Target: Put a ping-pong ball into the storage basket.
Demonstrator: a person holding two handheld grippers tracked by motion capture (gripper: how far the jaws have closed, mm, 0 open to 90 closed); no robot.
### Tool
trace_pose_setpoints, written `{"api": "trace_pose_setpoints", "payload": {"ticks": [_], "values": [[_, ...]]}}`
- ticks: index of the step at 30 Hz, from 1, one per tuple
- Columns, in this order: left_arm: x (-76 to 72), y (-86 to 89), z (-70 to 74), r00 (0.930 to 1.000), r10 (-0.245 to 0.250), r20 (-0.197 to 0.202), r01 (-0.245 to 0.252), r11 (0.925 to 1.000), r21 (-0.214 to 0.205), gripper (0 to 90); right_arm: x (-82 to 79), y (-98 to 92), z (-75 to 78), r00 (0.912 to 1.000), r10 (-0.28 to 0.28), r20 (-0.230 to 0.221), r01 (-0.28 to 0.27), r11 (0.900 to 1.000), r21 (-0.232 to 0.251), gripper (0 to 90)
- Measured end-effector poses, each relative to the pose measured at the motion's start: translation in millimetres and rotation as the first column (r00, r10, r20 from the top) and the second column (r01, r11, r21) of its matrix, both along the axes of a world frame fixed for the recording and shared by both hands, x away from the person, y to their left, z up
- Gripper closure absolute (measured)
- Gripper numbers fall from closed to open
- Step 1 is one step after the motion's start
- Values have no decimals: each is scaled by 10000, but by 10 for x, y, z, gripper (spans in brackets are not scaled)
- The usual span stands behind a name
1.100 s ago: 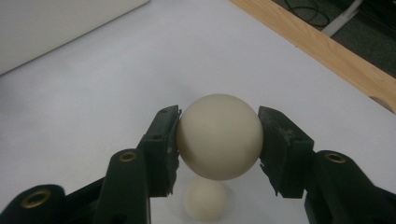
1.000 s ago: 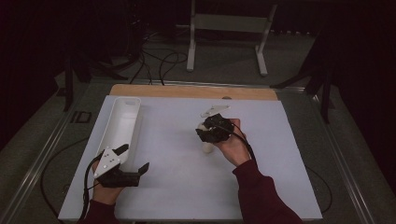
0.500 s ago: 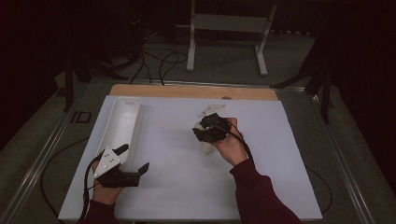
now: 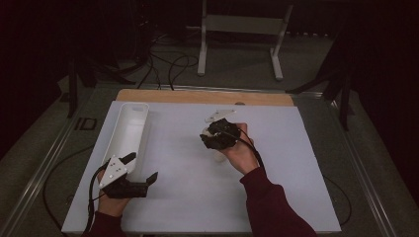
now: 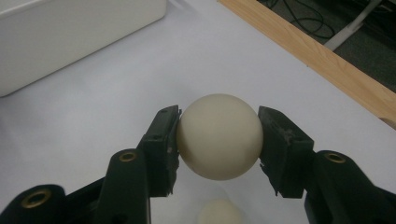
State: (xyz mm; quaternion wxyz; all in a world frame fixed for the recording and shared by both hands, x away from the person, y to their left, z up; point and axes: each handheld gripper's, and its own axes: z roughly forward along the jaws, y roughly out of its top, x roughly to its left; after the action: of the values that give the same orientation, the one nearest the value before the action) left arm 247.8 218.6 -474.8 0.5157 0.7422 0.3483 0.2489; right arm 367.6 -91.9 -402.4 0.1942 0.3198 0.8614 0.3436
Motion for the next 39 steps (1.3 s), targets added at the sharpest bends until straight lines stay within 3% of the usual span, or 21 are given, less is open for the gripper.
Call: {"api": "trace_pose_setpoints", "payload": {"ticks": [39], "values": [[0, 2, 0, 10000, -19, -2, 19, 10000, 9, 20, 13, 199, 48, 9995, 265, 169, -269, 9993, 258, 501]]}}
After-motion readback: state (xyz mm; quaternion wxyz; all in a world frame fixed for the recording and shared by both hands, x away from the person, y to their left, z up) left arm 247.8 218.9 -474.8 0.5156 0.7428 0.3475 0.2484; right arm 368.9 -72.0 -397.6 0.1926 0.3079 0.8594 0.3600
